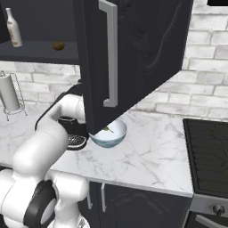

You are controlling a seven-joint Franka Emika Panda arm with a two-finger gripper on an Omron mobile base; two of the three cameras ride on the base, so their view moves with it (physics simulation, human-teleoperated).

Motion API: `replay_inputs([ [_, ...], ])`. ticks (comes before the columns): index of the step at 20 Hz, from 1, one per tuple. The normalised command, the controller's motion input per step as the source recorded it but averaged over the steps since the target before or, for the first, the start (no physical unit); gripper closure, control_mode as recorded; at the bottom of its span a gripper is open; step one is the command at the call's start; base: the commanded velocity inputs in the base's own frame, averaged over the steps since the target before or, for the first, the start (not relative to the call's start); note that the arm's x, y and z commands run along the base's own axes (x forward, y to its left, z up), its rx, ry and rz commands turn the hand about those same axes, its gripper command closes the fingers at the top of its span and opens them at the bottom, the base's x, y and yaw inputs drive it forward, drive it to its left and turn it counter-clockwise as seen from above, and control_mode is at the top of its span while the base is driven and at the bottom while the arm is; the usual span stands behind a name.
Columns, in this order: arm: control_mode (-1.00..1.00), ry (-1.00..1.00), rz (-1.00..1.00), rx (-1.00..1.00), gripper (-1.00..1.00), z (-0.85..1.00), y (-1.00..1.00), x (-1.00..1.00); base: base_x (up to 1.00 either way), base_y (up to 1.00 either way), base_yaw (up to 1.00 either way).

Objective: Open the cabinet. Pick the kiwi and pear from the cabinet and place them into the bowl. Then close the cabinet.

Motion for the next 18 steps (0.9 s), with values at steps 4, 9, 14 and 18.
replay_inputs([
  [4, -1.0, 0.0, 0.03, 0.04, 1.0, -0.31, -0.09, 0.22, 0.0, 0.0, 0.0],
  [9, -1.0, 0.01, 0.03, 0.04, 1.0, -0.28, -0.14, 0.14, 0.0, 0.0, 0.0],
  [14, -1.0, 0.0, 0.03, 0.03, 1.0, -0.25, -0.08, 0.11, 0.0, 0.0, 0.0],
  [18, -1.0, 0.0, 0.01, 0.03, 1.0, -0.07, 0.0, 0.16, 0.0, 0.0, 0.0],
])
